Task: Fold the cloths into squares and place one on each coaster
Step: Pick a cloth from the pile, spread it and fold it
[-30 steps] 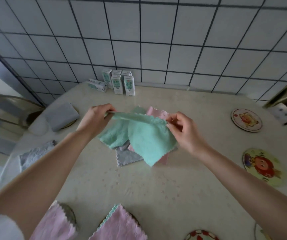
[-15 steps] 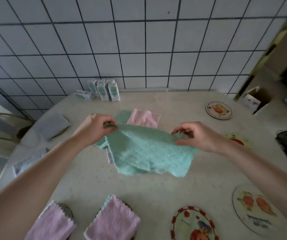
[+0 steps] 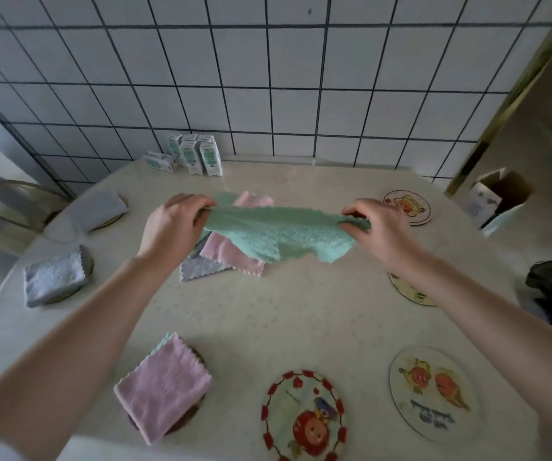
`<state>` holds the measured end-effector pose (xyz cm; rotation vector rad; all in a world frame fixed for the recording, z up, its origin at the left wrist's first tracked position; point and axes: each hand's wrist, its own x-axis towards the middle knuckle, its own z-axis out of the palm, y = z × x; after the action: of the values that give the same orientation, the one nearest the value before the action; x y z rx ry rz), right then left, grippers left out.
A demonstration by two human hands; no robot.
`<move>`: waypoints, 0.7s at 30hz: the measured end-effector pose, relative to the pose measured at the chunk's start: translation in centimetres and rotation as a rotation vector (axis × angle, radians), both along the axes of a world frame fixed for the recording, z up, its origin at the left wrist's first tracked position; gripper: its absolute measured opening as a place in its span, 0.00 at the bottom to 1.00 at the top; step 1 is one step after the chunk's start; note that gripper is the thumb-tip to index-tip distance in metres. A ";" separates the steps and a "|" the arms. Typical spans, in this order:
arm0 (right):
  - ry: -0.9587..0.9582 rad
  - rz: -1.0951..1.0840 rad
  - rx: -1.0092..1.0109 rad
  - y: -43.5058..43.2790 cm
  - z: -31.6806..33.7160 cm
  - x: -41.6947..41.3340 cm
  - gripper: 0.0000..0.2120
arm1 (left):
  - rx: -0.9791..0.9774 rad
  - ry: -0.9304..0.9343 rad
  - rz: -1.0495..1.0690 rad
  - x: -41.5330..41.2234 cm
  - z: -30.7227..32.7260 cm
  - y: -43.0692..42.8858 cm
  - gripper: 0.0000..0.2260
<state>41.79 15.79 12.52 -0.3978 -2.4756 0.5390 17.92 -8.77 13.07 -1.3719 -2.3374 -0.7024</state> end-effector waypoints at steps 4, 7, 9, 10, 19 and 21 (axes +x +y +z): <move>-0.052 0.091 0.078 -0.2 -1.8 4.0 0.07 | -0.003 -0.038 0.041 4.1 -3.1 -2.2 0.09; -0.169 0.182 0.104 -0.9 -4.7 7.1 0.06 | -0.012 -0.140 0.054 7.8 -6.9 -4.5 0.12; -0.244 0.210 0.057 -1.7 -7.4 9.0 0.07 | -0.039 -0.192 0.035 10.6 -9.4 -6.1 0.12; -0.286 0.220 0.027 -2.2 -8.8 10.1 0.08 | -0.058 -0.222 0.029 12.0 -10.6 -6.8 0.12; -0.662 0.258 -0.261 -7.4 -17.4 18.0 0.10 | -0.279 -0.411 -0.014 20.5 -19.6 -12.4 0.11; -0.692 0.241 -0.289 -8.0 -18.2 18.9 0.09 | -0.297 -0.461 0.001 21.4 -20.2 -13.0 0.11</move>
<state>60.74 7.77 -5.63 -0.4569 -3.1418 1.0027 39.31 -21.72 -7.12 -1.4488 -2.9006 -0.7603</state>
